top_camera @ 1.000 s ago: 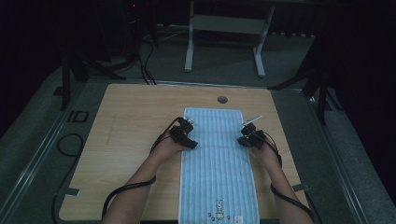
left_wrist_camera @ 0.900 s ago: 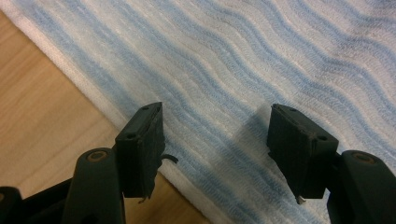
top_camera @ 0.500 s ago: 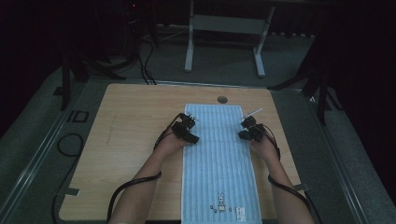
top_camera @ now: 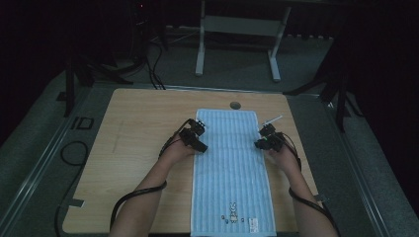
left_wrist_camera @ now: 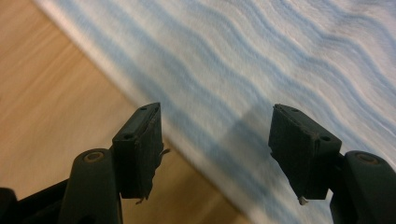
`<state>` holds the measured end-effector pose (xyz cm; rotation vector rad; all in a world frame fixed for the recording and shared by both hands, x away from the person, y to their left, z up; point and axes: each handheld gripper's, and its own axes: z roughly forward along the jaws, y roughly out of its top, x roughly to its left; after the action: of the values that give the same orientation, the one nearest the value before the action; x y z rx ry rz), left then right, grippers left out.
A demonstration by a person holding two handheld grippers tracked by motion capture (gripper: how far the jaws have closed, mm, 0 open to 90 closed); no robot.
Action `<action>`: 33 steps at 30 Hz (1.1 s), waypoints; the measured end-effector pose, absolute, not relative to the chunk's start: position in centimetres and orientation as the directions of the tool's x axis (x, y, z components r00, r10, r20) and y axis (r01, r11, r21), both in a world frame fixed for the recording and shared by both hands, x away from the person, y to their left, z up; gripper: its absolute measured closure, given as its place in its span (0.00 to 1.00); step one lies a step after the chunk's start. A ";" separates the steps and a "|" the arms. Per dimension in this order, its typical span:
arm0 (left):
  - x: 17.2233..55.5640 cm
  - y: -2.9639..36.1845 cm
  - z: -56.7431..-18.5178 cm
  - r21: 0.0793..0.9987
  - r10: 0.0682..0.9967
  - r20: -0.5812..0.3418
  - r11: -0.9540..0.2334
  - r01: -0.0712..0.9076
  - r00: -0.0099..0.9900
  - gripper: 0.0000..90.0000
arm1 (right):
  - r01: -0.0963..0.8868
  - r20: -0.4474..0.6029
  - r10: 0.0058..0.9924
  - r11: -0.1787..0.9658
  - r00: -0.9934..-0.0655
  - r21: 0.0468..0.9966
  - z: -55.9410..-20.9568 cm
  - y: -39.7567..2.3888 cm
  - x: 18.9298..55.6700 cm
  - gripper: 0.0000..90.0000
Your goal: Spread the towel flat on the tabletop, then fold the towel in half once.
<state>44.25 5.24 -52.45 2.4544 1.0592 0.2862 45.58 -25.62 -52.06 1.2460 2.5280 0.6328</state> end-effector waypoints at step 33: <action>43.4 8.4 -52.5 0.532 0.804 -0.018 -0.495 0.687 0.594 0.39 | 0.734 0.011 0.856 0.435 -0.516 0.521 -51.0 -27.5 46.3 0.57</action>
<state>43.36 8.39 -52.50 2.3308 1.1843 0.3182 46.29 -27.45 -51.05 1.3811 2.4354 0.6928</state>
